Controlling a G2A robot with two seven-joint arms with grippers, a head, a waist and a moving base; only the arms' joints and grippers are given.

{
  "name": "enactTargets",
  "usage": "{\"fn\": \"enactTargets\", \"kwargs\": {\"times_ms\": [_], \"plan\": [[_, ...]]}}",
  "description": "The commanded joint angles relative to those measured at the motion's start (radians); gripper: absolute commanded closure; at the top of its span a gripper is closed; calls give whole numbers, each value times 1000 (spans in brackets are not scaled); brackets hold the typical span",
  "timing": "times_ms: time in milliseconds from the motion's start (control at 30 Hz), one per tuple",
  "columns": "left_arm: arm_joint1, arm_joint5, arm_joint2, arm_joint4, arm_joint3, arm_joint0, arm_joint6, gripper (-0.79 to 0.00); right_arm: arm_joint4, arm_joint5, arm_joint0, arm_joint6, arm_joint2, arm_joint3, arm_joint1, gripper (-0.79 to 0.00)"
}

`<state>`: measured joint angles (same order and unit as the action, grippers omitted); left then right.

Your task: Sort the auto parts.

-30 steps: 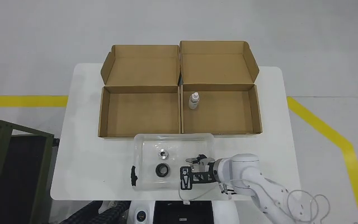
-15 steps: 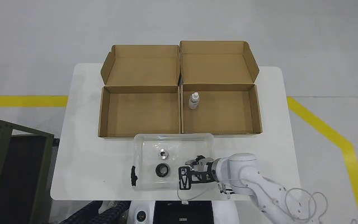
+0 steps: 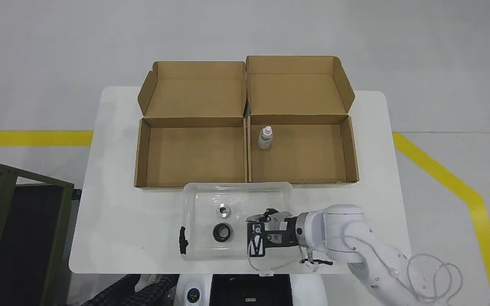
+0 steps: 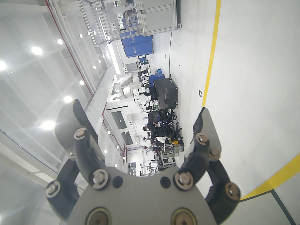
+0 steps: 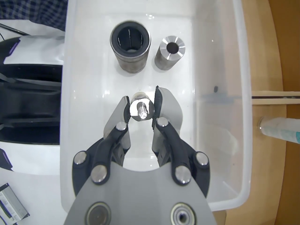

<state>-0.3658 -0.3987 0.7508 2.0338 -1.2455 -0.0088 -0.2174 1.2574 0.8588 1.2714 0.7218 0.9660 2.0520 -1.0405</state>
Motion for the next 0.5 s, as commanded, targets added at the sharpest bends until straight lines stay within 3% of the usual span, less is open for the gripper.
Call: {"fn": "enactTargets", "kwargs": {"times_ms": [0, 467], "plan": [[0, 0, 0, 0, 0, 0, 0, -785, -33, 3, 12, -26, 25, 11, 5, 0], [0, 0, 0, 0, 0, 0, 0, -785, -211, -38, 91, -283, 258, 78, 32, 0]]}}
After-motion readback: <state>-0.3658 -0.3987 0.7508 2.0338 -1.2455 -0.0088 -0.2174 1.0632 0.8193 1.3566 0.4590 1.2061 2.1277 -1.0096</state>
